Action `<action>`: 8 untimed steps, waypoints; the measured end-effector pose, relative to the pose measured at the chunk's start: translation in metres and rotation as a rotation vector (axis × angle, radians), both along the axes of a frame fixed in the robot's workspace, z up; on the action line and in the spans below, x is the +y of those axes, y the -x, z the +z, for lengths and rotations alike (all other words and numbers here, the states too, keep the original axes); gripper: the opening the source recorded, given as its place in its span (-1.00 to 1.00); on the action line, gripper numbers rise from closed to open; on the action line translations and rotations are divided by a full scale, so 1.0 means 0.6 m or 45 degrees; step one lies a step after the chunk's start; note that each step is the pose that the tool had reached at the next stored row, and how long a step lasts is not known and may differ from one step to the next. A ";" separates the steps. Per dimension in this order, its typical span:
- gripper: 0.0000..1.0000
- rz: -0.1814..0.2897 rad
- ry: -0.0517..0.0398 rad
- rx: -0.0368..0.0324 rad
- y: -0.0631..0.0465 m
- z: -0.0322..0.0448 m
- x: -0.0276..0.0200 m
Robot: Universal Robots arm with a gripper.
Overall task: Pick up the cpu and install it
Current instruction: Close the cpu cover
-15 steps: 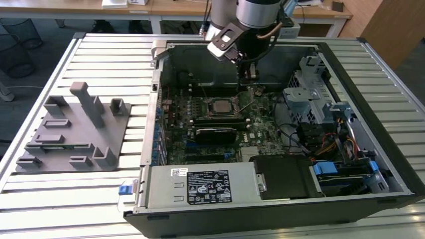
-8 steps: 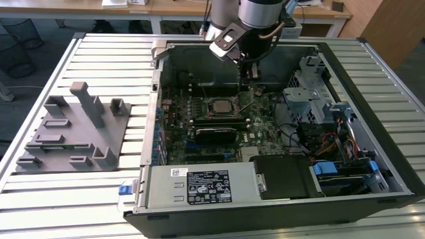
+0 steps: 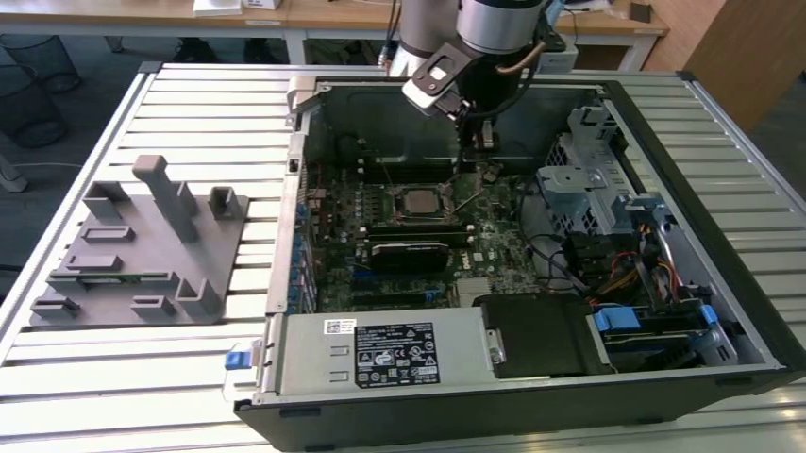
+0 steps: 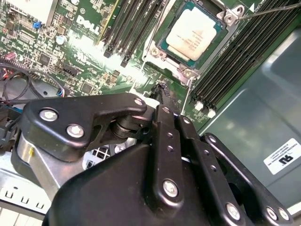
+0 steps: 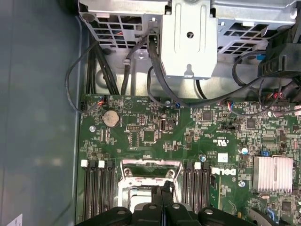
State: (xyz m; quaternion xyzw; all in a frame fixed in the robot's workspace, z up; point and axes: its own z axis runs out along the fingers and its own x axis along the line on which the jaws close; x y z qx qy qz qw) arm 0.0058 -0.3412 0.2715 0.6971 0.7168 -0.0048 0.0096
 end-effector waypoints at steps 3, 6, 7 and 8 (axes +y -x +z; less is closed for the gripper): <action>-0.79 0.000 0.000 -0.0001 -0.005 0.000 0.0000; -0.79 0.000 0.000 0.0000 -0.010 0.000 0.0000; -0.79 0.000 0.000 0.0000 -0.013 0.000 0.0000; -0.79 0.000 0.000 0.0000 -0.015 0.000 0.0000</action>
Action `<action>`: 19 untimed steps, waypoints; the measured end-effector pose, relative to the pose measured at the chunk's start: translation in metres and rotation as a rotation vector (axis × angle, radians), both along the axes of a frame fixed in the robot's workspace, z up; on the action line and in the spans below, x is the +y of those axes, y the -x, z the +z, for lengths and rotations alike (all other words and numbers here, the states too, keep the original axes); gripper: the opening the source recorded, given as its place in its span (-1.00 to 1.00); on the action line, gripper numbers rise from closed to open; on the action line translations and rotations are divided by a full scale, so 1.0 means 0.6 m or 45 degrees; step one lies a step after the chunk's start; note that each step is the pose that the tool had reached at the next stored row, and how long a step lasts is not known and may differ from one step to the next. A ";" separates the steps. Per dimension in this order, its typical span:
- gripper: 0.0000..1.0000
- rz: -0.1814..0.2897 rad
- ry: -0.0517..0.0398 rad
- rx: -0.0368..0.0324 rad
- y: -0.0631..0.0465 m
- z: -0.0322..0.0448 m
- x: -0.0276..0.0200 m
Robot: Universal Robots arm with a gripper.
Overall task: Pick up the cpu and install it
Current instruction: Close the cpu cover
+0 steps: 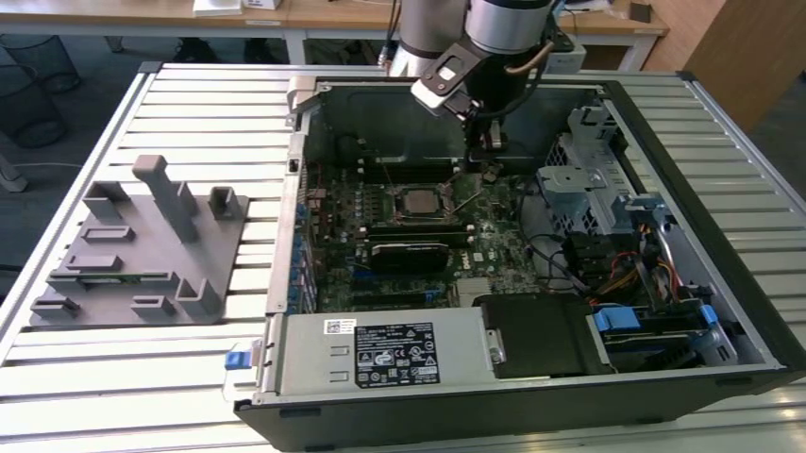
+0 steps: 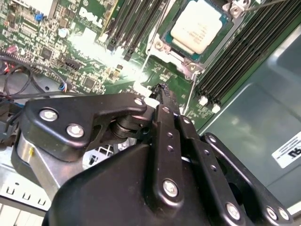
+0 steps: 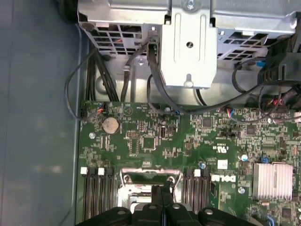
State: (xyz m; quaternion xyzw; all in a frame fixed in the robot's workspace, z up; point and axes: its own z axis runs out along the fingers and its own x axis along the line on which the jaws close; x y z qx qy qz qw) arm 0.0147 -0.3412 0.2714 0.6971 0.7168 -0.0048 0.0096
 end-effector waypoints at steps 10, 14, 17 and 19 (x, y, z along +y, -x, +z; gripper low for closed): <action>-0.79 0.000 0.001 0.0001 -0.030 -0.006 0.0098; -0.79 0.000 0.002 0.0002 -0.036 -0.011 0.0098; -0.79 0.000 0.003 0.0002 -0.045 -0.017 0.0106; -0.79 0.000 0.003 0.0002 -0.051 -0.020 0.0113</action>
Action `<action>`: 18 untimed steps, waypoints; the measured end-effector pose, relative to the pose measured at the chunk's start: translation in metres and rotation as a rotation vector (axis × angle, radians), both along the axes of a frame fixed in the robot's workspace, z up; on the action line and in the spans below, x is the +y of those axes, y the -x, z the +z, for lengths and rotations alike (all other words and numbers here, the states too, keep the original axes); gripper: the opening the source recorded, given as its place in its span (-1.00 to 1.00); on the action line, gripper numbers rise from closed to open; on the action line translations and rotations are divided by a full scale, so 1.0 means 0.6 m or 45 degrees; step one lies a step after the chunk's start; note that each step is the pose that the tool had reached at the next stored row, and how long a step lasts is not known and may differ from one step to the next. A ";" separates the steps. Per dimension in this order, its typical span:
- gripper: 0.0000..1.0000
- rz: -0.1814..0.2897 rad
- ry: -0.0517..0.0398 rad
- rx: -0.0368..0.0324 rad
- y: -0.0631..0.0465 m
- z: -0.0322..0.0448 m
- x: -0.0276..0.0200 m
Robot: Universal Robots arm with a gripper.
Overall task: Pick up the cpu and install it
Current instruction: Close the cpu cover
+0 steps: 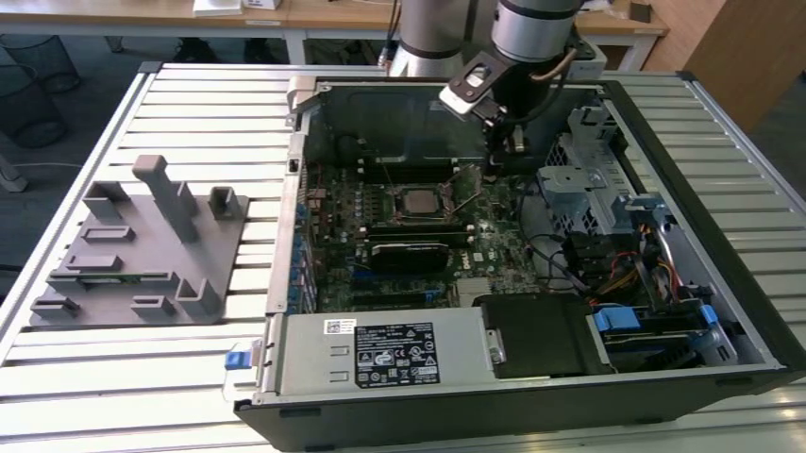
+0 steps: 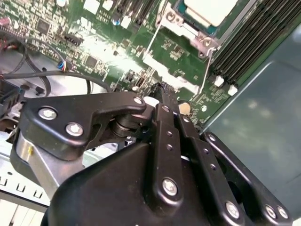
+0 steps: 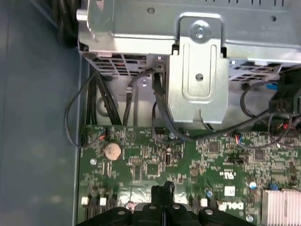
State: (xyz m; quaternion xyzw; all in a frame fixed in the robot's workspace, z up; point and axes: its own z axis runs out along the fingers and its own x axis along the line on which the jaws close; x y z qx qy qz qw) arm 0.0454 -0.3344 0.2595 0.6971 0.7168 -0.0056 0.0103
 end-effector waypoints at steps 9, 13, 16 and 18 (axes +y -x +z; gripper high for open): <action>-0.79 0.042 0.000 -0.0010 -0.007 -0.017 0.0012; -0.79 0.046 0.000 -0.0050 -0.004 -0.025 0.0012; -0.79 0.046 -0.001 -0.0056 0.004 -0.027 0.0012; -0.79 0.047 -0.001 -0.0056 0.008 -0.028 0.0012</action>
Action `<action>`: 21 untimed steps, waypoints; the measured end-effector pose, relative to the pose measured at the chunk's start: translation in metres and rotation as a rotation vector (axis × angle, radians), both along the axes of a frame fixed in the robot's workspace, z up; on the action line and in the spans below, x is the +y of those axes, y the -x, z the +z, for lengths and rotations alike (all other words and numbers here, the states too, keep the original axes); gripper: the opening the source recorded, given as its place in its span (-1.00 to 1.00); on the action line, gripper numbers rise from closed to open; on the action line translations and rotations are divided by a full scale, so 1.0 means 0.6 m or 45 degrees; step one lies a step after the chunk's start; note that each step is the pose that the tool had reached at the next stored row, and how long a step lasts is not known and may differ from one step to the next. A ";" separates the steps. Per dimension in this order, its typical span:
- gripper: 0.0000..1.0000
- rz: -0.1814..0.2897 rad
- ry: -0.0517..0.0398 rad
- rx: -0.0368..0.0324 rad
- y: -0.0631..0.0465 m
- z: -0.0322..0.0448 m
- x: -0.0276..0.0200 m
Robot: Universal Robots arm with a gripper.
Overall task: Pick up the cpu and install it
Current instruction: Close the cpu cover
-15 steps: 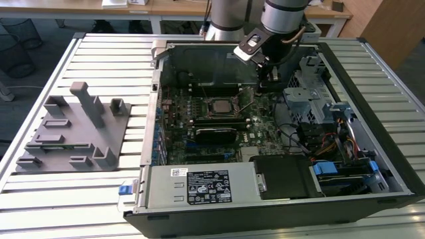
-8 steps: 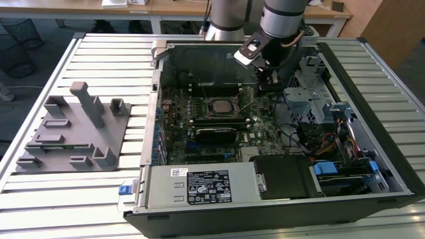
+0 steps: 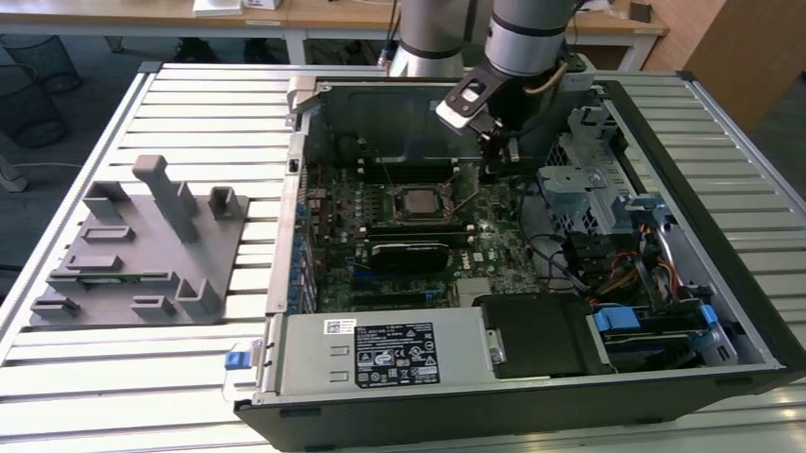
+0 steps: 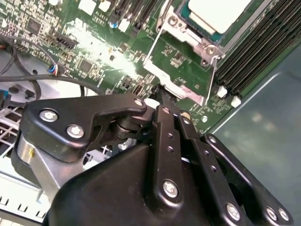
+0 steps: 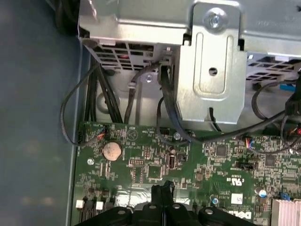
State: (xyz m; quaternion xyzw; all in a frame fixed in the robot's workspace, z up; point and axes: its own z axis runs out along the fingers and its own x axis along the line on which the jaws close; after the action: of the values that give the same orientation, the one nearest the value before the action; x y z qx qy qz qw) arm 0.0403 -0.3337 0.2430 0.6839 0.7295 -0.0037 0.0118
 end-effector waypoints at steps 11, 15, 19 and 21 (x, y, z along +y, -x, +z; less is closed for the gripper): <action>-0.79 0.001 -0.002 -0.0001 0.011 -0.012 0.0000; -0.79 0.002 -0.001 -0.0001 0.018 -0.013 0.0000; -0.79 0.002 -0.002 -0.0001 0.028 -0.015 0.0000; -0.79 0.003 -0.001 0.0000 0.032 -0.015 0.0000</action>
State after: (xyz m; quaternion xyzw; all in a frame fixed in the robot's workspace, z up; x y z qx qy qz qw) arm 0.0208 -0.3337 0.2339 0.6831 0.7302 -0.0033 0.0114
